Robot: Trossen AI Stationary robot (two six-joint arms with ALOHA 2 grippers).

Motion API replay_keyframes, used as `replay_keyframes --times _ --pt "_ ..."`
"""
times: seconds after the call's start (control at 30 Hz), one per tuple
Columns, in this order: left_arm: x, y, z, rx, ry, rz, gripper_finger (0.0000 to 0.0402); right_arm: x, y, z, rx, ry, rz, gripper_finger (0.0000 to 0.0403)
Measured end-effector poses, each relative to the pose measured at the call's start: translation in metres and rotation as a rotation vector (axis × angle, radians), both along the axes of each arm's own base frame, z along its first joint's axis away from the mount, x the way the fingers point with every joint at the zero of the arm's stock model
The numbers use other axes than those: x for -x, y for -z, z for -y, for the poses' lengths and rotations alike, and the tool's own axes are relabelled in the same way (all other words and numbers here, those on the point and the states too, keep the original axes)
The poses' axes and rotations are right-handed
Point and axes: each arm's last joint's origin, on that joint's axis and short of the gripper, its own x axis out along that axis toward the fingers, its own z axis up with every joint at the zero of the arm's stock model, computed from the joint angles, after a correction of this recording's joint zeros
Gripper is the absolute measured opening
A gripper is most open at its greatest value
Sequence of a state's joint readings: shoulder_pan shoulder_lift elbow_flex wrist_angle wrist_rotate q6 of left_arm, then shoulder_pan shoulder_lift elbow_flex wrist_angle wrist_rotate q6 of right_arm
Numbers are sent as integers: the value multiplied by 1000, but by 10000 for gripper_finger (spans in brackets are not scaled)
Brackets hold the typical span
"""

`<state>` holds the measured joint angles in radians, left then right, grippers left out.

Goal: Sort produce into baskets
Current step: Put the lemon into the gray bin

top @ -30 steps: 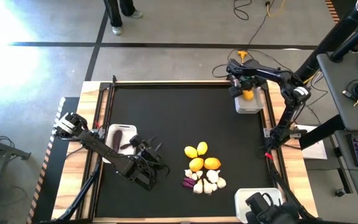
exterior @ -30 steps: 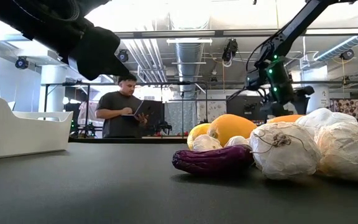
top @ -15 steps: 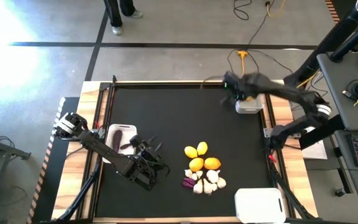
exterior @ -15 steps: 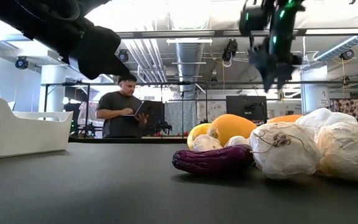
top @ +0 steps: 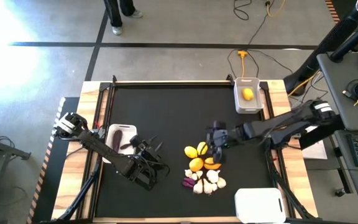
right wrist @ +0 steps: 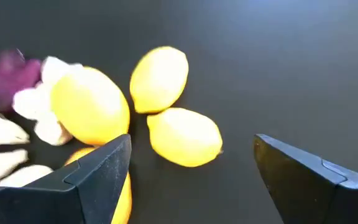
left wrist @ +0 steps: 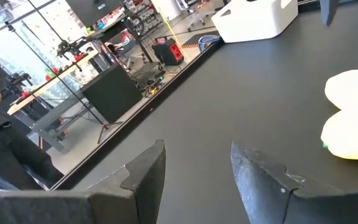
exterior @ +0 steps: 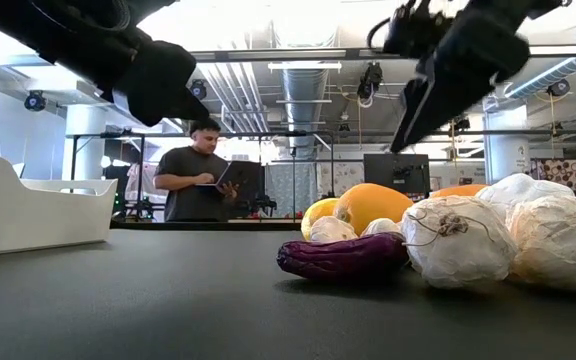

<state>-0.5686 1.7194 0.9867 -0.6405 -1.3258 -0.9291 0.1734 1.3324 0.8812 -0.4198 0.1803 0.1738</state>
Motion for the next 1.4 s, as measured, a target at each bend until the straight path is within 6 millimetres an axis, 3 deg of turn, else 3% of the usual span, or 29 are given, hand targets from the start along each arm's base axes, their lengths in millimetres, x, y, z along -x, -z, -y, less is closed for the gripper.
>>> replay_keyframes --times 0.27,0.53,0.9,1.2,1.4 --pt "0 0 0 2 -1 4 166 -39 19 -6 69 -135 -166 330" --pt "0 0 0 1 0 -1 166 -68 39 -1 45 -133 -374 319" --pt "0 0 0 2 1 -9 166 -72 56 8 46 -105 -485 282" --pt "0 0 0 2 1 -9 166 -68 33 24 30 -45 -409 242" --pt "0 0 0 3 1 -10 166 -37 -13 75 142 210 -361 245"
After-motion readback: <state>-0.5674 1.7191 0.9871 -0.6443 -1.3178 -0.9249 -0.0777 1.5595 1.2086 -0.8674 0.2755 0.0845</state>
